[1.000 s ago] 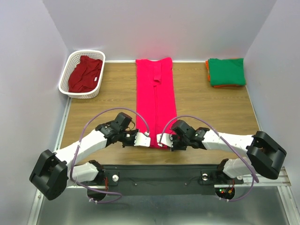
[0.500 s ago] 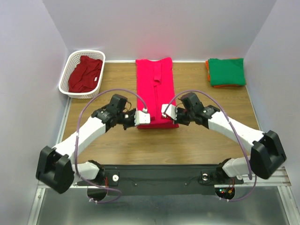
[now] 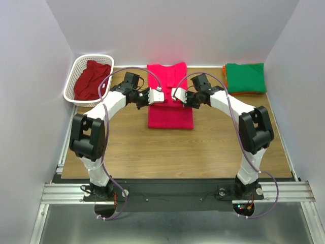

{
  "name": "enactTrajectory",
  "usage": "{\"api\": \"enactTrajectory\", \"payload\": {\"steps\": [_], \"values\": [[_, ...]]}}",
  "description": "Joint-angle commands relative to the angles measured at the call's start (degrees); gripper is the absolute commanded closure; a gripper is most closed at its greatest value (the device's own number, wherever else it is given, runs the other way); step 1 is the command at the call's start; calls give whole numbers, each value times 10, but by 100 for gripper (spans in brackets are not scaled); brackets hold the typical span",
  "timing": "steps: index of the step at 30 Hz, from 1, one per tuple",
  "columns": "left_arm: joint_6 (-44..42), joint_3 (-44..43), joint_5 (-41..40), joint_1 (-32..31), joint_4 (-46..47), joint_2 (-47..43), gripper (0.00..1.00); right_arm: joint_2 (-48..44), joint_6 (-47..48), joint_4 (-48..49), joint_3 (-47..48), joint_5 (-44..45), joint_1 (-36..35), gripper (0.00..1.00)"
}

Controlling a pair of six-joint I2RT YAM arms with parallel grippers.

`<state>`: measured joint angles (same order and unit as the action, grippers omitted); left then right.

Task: Fold and stack the t-shirts
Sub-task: Fold the tshirt

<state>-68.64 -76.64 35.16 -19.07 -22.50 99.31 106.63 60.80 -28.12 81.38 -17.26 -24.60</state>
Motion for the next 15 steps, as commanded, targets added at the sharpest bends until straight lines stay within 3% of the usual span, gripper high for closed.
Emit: {"api": "enactTrajectory", "payload": {"steps": [1, 11, 13, 14, 15], "values": [[-37, -88, 18, 20, -5, 67, 100, 59, 43, 0, 93, -22, 24, 99], [-47, -252, 13, 58, -12, 221, 100, 218, 64, 1, 255, -30, 47, 97], [-41, -264, 4, 59, -8, 232, 100, 234, 64, 3, 287, -21, 48, 82], [-39, -272, 2, 59, -3, 241, 100, 247, 50, 5, 297, -17, 49, 69], [-33, -274, -14, 59, 2, 244, 81, 251, 43, 7, 308, -12, 50, 59]]}}
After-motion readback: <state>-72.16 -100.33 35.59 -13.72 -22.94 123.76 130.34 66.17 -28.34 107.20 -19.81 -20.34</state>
